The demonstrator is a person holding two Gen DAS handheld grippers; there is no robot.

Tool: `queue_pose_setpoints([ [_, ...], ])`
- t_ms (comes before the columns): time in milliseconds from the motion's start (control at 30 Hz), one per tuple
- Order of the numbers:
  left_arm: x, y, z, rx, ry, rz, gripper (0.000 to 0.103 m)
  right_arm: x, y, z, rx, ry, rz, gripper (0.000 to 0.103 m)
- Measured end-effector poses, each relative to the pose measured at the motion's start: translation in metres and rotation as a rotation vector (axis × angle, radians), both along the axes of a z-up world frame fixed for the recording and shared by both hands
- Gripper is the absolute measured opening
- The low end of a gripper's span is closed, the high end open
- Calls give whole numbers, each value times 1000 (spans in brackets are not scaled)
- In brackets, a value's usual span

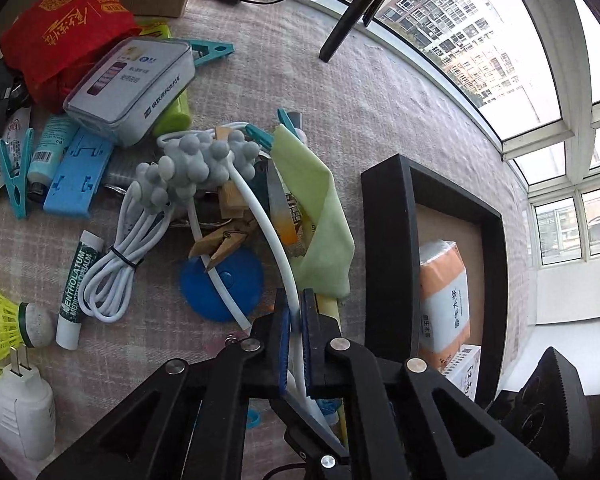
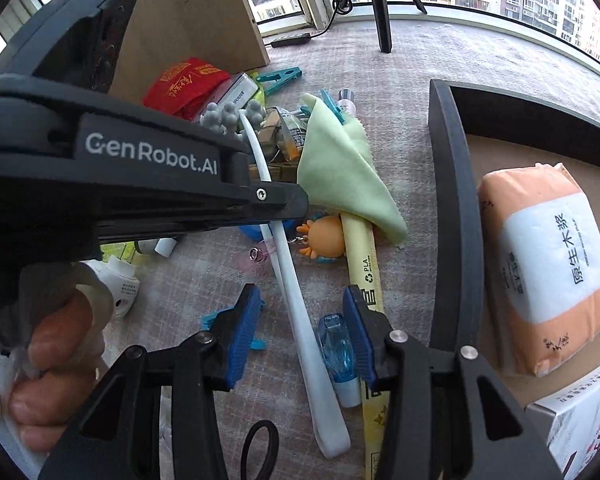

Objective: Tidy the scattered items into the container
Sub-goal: 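Grasp the white massager roller handle with the right gripper, then lower the white roller into the tray and release it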

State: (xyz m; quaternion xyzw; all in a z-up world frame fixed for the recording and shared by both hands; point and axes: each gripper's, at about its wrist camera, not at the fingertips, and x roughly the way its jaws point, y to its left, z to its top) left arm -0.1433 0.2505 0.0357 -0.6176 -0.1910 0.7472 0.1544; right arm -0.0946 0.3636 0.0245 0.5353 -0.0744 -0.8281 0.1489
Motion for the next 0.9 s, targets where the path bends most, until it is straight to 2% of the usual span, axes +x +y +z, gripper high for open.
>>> queue_pose_setpoints([
  [67,2,-2,3,17,0,-2,4,-1,-2,0,-25,-8,3,40],
  [167,6,-7,14,47,18,-8,4,0,-2,4,-43,-8,3,25],
  [300,10,-12,36,62,69,-15,4,7,2,19,-81,20,-11,19],
  [433,17,-17,57,91,110,-11,4,12,6,37,-112,47,-20,16],
  [633,21,-6,83,118,161,-36,4,27,11,64,-96,118,-37,16],
  [900,26,51,94,114,180,-163,4,60,52,88,-76,161,-154,14],
])
